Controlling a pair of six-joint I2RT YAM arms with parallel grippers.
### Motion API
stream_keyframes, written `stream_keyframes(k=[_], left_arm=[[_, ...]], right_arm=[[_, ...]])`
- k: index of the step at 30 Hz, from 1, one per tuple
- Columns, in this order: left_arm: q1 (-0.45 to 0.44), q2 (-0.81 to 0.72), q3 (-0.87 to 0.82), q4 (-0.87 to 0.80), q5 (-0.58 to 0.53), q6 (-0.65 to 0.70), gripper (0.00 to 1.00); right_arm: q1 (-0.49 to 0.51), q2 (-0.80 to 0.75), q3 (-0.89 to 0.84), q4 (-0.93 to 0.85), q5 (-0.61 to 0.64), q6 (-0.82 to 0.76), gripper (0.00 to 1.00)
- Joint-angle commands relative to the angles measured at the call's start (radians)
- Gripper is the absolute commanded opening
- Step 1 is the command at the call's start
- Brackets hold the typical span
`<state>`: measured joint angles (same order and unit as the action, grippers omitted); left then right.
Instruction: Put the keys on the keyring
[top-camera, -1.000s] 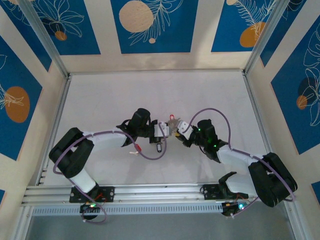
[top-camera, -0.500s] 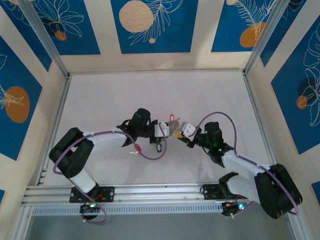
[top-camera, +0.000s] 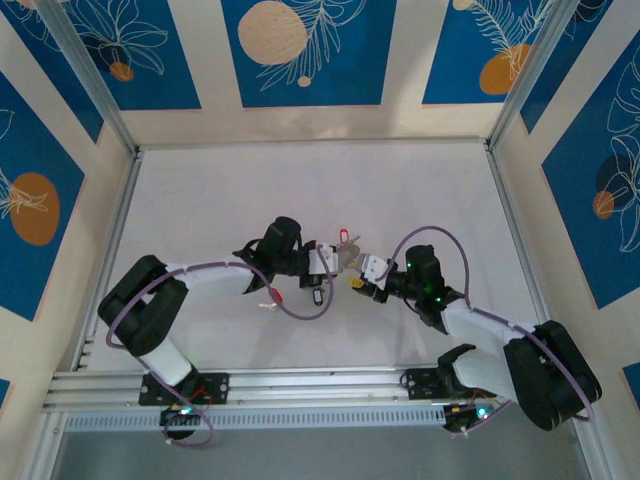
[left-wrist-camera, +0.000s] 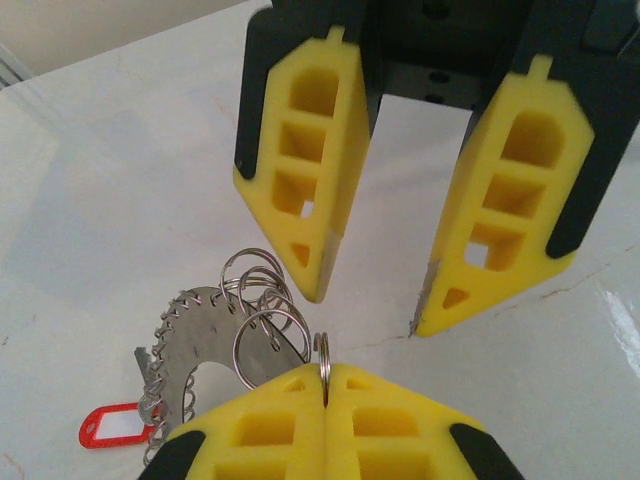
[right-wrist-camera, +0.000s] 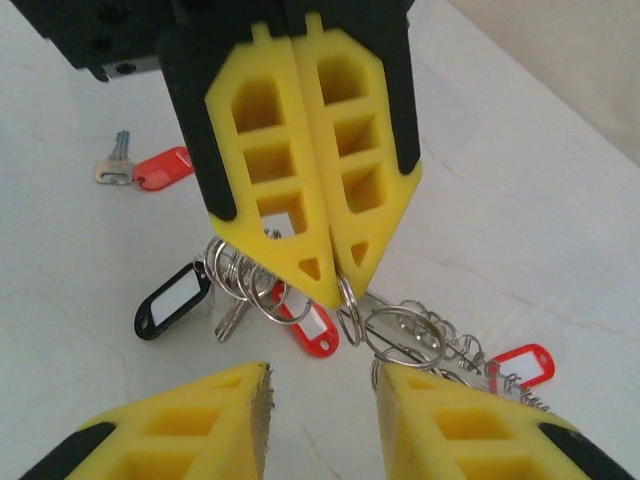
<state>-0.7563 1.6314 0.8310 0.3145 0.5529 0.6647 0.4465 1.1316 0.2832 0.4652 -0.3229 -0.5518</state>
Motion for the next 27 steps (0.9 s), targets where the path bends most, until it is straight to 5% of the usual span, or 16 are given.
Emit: stream_keyframes(k=[1,16,22,27], left_arm=[[-0.008,-0.014,0.037,0.006,0.061,0.027,0.00],[-0.008,-0.007,0.069,-0.013,0.090,0.027,0.00],[-0.008,-0.017,0.083,-0.024,0.075,0.017,0.00],[0.000,-0.082,0.076,-0.106,0.015,0.059,0.17]], right_arm=[[0.001,0.026,0.043,0.030,-0.035,-0.021,0.35],[0.012,0.111,0.077,0.084,-0.044,-0.041,0.26],[0.011,0.135,0.085,0.115,-0.037,-0.034,0.01],[0.000,0.131,0.060,0.179,-0.084,-0.048,0.00]])
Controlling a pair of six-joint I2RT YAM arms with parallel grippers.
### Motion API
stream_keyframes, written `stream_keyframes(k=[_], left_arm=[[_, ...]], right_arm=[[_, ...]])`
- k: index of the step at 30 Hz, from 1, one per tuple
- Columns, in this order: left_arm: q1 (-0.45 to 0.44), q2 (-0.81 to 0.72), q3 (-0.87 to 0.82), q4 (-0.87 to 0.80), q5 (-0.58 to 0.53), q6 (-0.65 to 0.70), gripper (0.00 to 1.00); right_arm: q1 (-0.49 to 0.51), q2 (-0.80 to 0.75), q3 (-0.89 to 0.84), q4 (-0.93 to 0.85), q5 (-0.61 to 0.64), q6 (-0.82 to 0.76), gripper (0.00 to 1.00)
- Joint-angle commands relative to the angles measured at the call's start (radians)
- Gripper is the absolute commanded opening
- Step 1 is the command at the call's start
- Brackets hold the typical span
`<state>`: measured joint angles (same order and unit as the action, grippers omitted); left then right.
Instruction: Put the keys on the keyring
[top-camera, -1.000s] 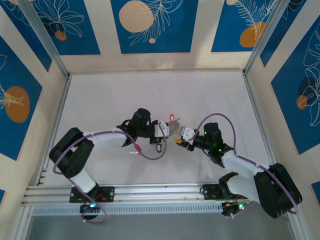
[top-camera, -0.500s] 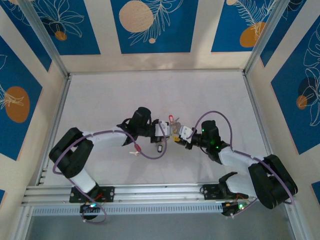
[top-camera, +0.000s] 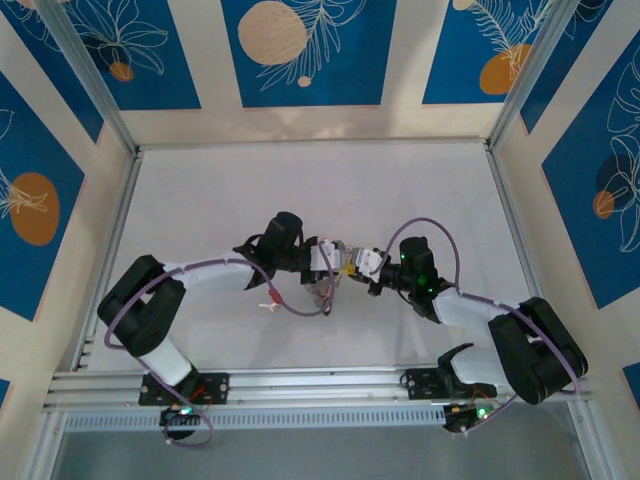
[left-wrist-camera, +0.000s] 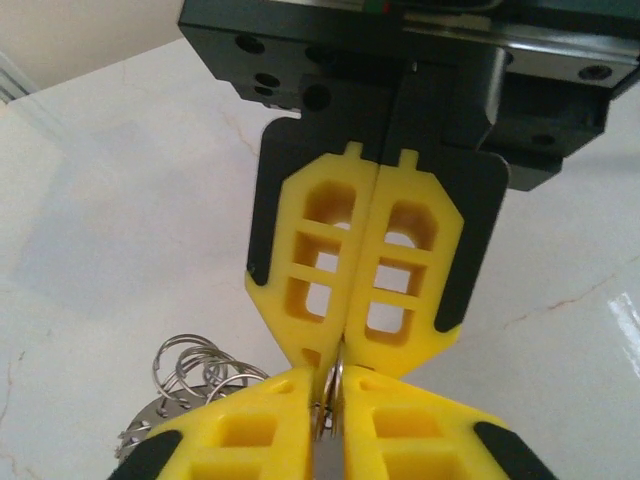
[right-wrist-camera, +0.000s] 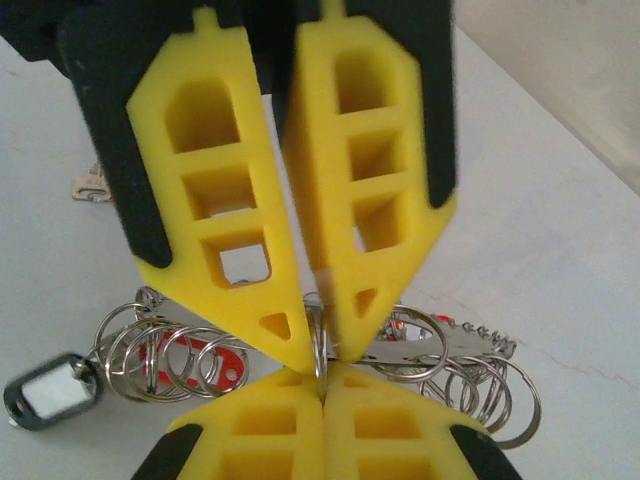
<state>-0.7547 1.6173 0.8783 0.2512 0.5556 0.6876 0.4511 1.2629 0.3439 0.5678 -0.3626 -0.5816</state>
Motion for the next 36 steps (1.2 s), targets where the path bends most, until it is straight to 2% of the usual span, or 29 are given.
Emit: stream_keyframes(k=[1,2,8,17,25,36], left_arm=[[0.005,-0.092,0.023,-0.073,0.008,0.057,0.20],[0.008,-0.119,0.014,-0.102,0.008,0.078,0.23],[0.028,-0.246,-0.049,-0.172,-0.013,0.138,0.26],[0.036,-0.269,-0.042,-0.159,-0.017,0.140,0.27],[0.035,-0.248,-0.048,-0.099,0.017,0.100,0.26],[0.028,-0.233,-0.059,-0.084,0.059,0.102,0.15]], right_arm=[[-0.006,-0.009,-0.004,0.084,-0.065,-0.028,0.00],[-0.008,-0.020,-0.007,0.091,-0.087,-0.036,0.00],[-0.031,-0.063,-0.001,0.127,-0.200,-0.060,0.00],[-0.060,-0.064,0.049,0.149,-0.341,-0.034,0.00],[-0.053,-0.039,0.083,0.140,-0.375,-0.034,0.00],[-0.024,-0.019,0.119,0.089,-0.356,-0.057,0.00]])
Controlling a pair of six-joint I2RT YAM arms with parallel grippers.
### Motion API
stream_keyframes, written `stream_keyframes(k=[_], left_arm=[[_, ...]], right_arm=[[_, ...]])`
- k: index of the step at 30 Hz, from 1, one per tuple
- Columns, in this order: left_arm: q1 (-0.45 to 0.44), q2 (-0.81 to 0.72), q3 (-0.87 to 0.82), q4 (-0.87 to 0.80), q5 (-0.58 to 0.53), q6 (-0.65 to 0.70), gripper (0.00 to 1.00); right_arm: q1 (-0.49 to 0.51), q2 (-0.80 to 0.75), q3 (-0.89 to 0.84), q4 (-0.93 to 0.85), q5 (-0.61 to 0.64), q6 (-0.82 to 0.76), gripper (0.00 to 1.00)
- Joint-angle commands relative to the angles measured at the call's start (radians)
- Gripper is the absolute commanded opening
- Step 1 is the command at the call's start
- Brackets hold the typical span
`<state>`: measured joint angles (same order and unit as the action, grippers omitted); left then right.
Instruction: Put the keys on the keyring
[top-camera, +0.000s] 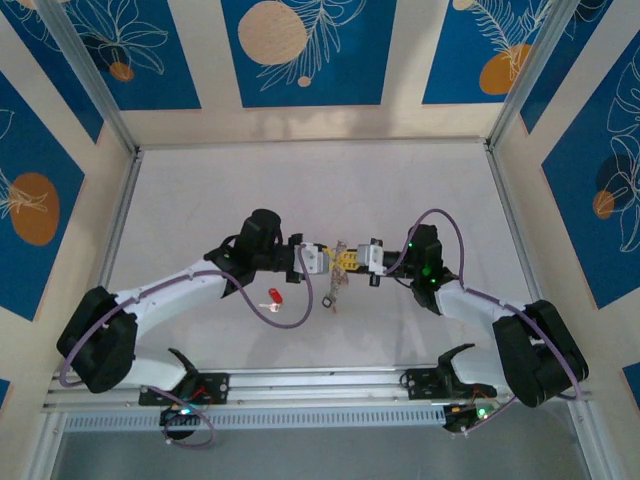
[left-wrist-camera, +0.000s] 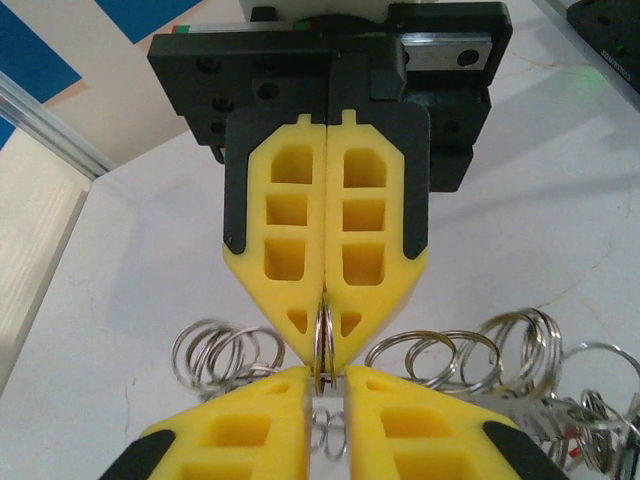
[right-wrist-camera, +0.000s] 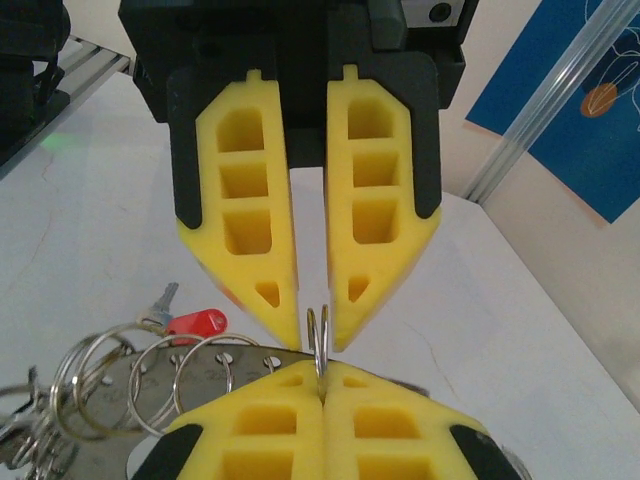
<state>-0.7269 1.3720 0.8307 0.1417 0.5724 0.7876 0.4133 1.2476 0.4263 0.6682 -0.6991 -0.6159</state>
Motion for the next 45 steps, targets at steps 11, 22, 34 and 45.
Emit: stream_keyframes(k=[11,22,34,45], left_arm=[[-0.012,0.027,0.024,-0.044,-0.067,0.047,0.00],[-0.083,0.072,0.135,-0.225,-0.258,0.118,0.00],[-0.083,0.020,0.118,-0.192,-0.234,0.095,0.00],[-0.046,-0.013,0.026,-0.074,-0.177,0.064,0.25]], right_arm=[[0.039,-0.018,0.072,-0.143,0.143,-0.071,0.16],[0.092,-0.031,0.121,-0.324,0.295,-0.158,0.21],[0.117,-0.012,0.139,-0.368,0.315,-0.170,0.16],[0.061,-0.066,0.036,-0.138,0.162,-0.060,0.00]])
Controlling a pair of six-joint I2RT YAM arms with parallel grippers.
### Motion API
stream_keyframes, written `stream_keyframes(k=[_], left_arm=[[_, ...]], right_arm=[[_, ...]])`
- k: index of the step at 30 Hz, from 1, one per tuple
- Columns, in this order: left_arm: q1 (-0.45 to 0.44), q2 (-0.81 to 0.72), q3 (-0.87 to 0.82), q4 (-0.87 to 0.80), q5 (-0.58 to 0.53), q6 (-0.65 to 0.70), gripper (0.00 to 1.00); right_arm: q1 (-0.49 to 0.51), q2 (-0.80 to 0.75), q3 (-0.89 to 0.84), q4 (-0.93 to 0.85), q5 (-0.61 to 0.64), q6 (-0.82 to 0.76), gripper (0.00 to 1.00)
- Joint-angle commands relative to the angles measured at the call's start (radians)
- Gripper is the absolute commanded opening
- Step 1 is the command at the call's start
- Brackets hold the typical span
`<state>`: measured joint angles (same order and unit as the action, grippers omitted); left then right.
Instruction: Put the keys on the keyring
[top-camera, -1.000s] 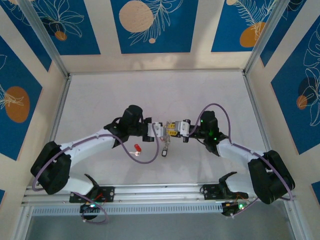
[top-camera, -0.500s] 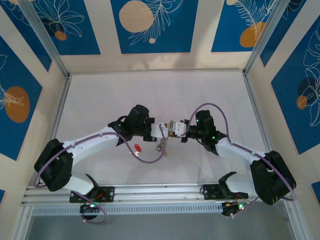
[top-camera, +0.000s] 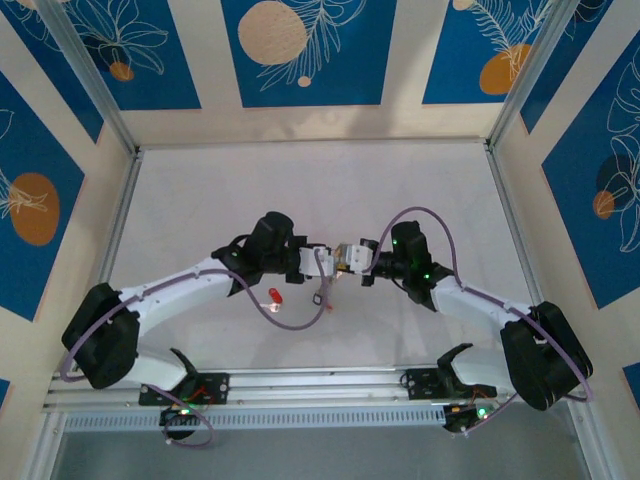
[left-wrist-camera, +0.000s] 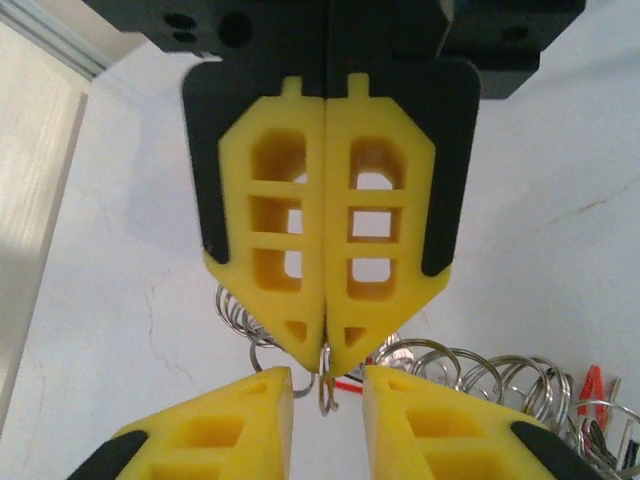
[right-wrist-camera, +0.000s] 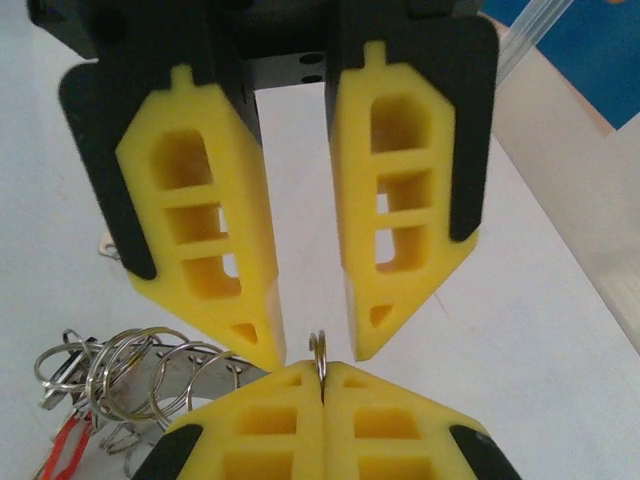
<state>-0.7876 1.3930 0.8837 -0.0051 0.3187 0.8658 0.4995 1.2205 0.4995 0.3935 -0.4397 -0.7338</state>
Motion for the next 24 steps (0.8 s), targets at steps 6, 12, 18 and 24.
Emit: stream_keyframes(k=[6,12,18,24], left_arm=[[0.052,-0.051,-0.043,0.128,0.197,-0.055,0.26],[0.058,-0.047,-0.054,0.180,0.208,-0.085,0.25],[0.058,-0.060,-0.076,0.269,0.233,-0.128,0.24],[0.057,-0.074,-0.090,0.283,0.247,-0.125,0.14]], right_arm=[[-0.084,-0.085,-0.087,0.296,-0.231,0.164,0.00],[-0.099,-0.089,-0.095,0.383,-0.284,0.233,0.00],[-0.089,-0.058,-0.086,0.410,-0.294,0.247,0.00],[-0.078,-0.040,-0.073,0.401,-0.291,0.238,0.00]])
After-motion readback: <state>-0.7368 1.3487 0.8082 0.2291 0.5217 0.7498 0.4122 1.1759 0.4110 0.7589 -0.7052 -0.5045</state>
